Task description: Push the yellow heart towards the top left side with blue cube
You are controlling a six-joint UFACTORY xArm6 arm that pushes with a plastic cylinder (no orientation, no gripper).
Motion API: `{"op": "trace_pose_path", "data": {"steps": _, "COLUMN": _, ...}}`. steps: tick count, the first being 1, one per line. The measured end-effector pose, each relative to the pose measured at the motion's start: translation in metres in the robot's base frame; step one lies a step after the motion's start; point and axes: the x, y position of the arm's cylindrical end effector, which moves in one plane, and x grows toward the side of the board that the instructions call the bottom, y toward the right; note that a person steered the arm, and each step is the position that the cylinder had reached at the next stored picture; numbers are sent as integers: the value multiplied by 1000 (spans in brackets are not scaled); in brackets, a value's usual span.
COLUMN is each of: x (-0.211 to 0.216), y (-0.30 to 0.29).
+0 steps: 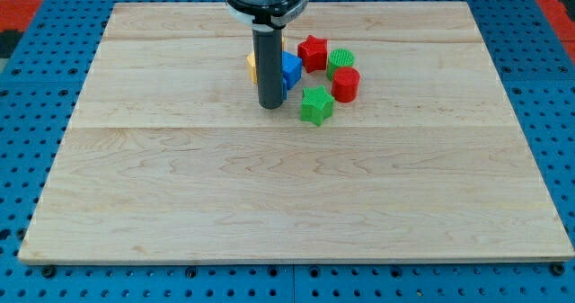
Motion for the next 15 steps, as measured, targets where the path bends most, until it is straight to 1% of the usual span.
{"op": "trace_pose_path", "data": {"steps": 3, "x": 0, "y": 1}}
{"op": "trace_pose_path", "data": {"steps": 5, "x": 1, "y": 17}}
{"op": "trace_pose_path", "data": {"steps": 7, "x": -58, "y": 55}}
{"op": "trace_pose_path", "data": {"steps": 8, "x": -87, "y": 33}}
{"op": "trace_pose_path", "data": {"steps": 9, "x": -119, "y": -6}}
{"op": "trace_pose_path", "data": {"steps": 11, "x": -119, "y": -8}}
{"op": "trace_pose_path", "data": {"steps": 12, "x": -83, "y": -5}}
{"op": "trace_pose_path", "data": {"steps": 13, "x": -46, "y": -50}}
{"op": "trace_pose_path", "data": {"steps": 14, "x": -58, "y": -81}}
{"op": "trace_pose_path", "data": {"steps": 15, "x": -84, "y": -99}}
